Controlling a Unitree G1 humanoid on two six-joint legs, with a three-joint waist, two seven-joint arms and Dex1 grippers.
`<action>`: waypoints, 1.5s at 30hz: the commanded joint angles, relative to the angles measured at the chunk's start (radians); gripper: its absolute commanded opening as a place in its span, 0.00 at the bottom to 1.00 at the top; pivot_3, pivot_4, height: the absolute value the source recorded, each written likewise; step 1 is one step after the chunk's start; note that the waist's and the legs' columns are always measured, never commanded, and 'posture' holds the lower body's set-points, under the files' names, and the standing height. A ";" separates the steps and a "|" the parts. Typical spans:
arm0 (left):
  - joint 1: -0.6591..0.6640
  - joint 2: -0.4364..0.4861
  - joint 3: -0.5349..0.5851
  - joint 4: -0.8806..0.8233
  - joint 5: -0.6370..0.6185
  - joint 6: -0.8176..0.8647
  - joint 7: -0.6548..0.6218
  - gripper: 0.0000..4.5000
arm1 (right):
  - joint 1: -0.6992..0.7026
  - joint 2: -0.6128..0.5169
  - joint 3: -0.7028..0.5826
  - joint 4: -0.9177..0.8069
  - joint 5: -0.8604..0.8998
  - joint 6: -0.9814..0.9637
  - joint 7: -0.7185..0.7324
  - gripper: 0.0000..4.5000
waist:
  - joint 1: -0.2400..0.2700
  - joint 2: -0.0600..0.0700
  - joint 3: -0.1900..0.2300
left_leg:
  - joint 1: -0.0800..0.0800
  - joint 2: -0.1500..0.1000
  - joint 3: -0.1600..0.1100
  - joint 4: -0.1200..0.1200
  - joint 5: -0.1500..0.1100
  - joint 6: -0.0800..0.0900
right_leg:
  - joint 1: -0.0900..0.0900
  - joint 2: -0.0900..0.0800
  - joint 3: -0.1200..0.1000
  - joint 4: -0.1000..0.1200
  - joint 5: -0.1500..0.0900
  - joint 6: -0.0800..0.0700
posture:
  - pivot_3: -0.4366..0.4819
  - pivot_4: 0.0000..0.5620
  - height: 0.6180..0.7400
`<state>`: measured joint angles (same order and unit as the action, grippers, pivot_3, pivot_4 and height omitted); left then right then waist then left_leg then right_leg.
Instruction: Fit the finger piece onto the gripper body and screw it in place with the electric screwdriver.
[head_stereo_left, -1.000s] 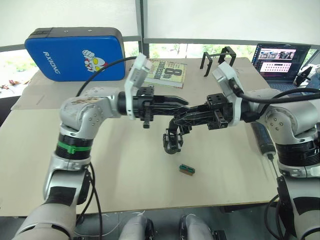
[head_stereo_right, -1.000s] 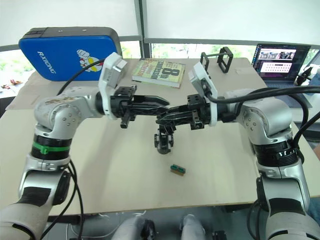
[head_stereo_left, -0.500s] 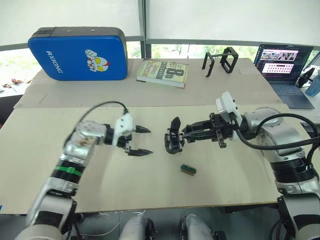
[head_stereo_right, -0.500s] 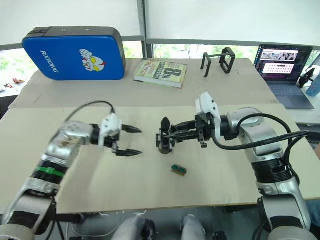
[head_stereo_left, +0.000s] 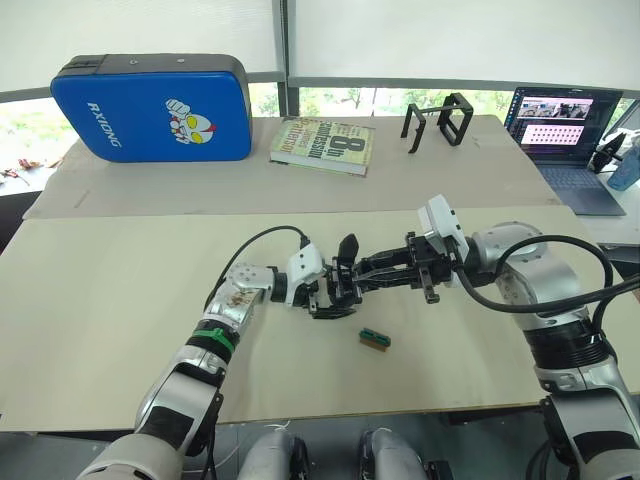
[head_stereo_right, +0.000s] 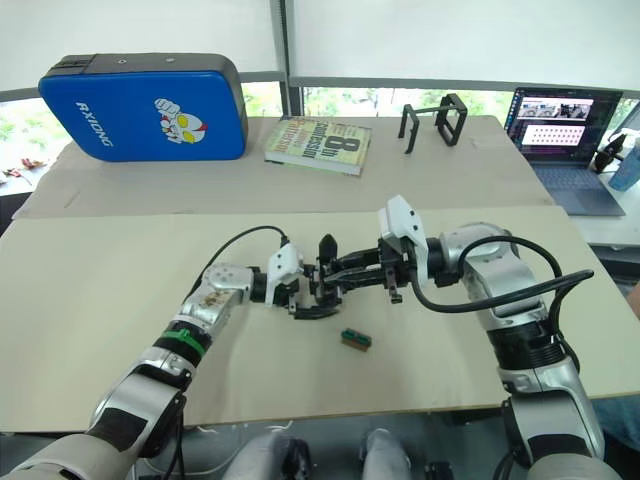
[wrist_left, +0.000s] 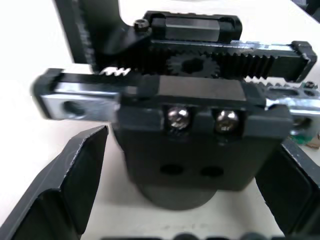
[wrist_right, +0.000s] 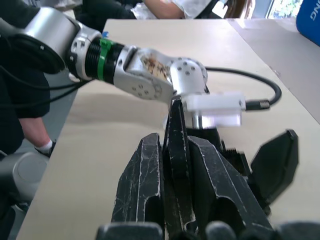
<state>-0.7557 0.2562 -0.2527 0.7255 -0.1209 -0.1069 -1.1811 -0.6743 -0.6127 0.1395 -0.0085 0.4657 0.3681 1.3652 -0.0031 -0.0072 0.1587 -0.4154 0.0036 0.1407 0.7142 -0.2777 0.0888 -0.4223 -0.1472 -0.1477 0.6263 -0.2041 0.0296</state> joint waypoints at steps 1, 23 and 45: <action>-0.033 -0.001 0.015 0.033 0.018 -0.059 -0.001 0.89 | -0.005 0.020 -0.026 -0.021 0.039 -0.005 0.005 0.08 | 0.002 0.000 0.000 | 0.000 0.000 0.000 0.000 0.000 0.000 | 0.000 0.000 0.000 0.000 0.000 0.000 | 0.48 0.27 1.00; -0.049 -0.006 0.006 0.083 0.059 -0.136 -0.033 0.52 | -0.056 0.159 0.008 0.197 -0.024 -0.086 0.046 0.08 | 0.001 0.000 0.000 | 0.000 0.000 -0.001 0.000 0.000 0.000 | 0.000 -0.001 0.000 0.001 0.000 0.000 | 0.48 0.27 1.00; -0.036 -0.006 0.002 0.058 0.061 -0.139 -0.035 0.52 | -0.044 0.135 0.077 0.403 -0.137 -0.156 0.109 0.08 | -0.001 0.000 -0.001 | 0.001 0.000 -0.001 0.001 0.000 0.000 | 0.001 0.000 0.000 0.001 0.000 0.000 | 0.48 0.27 1.00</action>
<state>-0.7916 0.2514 -0.2473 0.8184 -0.0697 -0.2219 -1.2047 -0.7550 -0.4464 0.1869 0.3560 0.3742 0.1763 1.4632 -0.0044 -0.0069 0.1582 -0.4144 0.0034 0.1400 0.7147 -0.2778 0.0891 -0.4210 -0.1476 -0.1478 0.6275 -0.2040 0.0294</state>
